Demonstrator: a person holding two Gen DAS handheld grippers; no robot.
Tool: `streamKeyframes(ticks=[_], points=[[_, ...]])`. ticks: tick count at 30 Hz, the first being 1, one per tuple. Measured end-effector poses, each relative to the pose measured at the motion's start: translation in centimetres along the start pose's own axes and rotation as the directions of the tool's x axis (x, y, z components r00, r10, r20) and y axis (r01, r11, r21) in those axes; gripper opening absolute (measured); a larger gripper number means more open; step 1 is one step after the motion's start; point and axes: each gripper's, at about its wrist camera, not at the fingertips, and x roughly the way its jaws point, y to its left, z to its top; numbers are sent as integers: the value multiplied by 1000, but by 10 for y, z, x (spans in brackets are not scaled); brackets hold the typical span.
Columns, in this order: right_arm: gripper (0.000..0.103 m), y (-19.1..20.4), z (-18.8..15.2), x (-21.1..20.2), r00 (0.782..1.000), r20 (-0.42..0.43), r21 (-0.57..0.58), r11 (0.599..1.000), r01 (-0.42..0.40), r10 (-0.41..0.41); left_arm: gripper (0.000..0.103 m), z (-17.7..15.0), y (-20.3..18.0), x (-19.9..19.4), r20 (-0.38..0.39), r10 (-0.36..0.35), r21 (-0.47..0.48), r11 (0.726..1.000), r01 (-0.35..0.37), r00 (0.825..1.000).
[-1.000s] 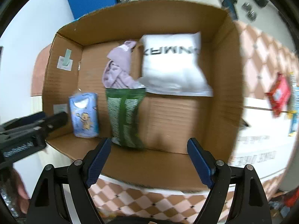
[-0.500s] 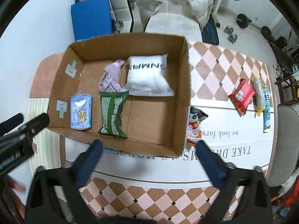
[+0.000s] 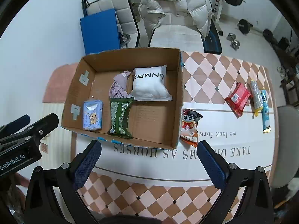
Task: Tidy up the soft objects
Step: 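Grasp the orange snack bag with left tool while right tool grasps the red snack bag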
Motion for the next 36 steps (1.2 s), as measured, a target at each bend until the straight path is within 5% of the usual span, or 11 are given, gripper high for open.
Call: streamKeyframes(ticks=[4,9,14,20,27,29,31,32,34,36], points=[[103,-52,-7,-14,1000,13,90,996,-29,28,101,9,-48,-9,29,16,97,995,-19,999],[103,-156,-18,-23,1000,4,246,969,29,-30,101,28,-136,10,-6,-6,239,971,8,1000],[103,-265,-26,-14,995,-43,378,920,101,-92,101,33,-234,75,-148,46,441,897,24,988],[103,-350,-37,8,988,-102,440,886,150,-117,101,22,-313,170,-283,238,645,764,0,929],[103,-382,-37,36,986,-138,434,889,146,-94,100,-7,-344,246,-345,428,754,657,-26,835],[103,-383,-34,45,986,-148,425,895,136,-80,97,-13,-343,264,-381,460,750,661,-22,802],[103,-384,-30,52,986,-151,415,901,127,-69,75,-17,-340,275,-427,464,730,684,-7,776],[103,-383,-27,55,986,-152,408,905,122,-65,72,-19,-338,279,-431,473,721,693,-21,768],[103,-382,-20,62,987,-155,406,907,109,-49,57,-20,-335,279,-439,460,695,718,-33,772],[103,-382,-10,68,990,-142,412,908,77,-20,54,-19,-332,276,-484,394,624,781,-8,781]])
